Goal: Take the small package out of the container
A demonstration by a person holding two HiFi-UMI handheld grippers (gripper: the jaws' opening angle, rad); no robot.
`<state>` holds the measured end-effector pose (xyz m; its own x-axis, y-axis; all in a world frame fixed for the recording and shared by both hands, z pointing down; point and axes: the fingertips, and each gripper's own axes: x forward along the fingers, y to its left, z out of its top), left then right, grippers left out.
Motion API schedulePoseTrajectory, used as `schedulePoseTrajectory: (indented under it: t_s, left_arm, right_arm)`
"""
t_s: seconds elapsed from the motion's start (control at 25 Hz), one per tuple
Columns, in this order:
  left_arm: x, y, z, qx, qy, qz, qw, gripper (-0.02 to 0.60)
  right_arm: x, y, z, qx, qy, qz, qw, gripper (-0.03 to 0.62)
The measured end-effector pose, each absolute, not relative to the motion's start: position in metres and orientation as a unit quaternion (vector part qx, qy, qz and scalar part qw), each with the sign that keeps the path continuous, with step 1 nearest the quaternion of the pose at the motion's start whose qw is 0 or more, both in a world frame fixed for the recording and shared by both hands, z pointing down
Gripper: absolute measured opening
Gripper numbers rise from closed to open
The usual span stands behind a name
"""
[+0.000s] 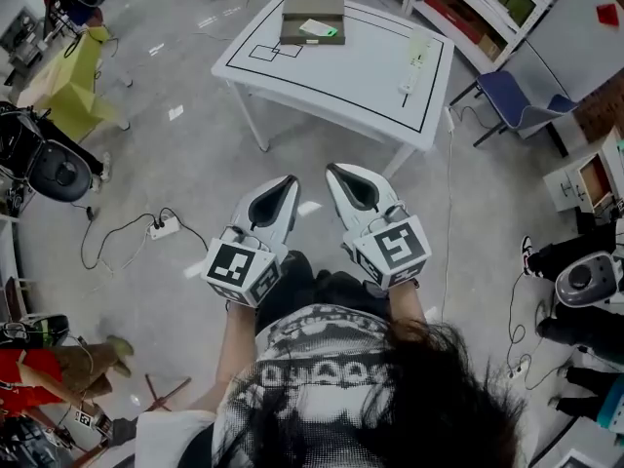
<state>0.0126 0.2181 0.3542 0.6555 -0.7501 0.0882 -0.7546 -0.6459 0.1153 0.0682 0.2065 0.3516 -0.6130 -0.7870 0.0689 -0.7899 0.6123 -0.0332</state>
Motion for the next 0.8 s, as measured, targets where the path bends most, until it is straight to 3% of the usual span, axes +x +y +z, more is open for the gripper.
schedulePoseTrajectory:
  t_s: [0.8]
  left_arm:
    - [0.009, 0.116, 0.359, 0.911, -0.404, 0.024, 0.076, 0.0]
  right_arm:
    - [0.06, 0.11, 0.362, 0.435, -0.899, 0.047, 0.024, -0.003]
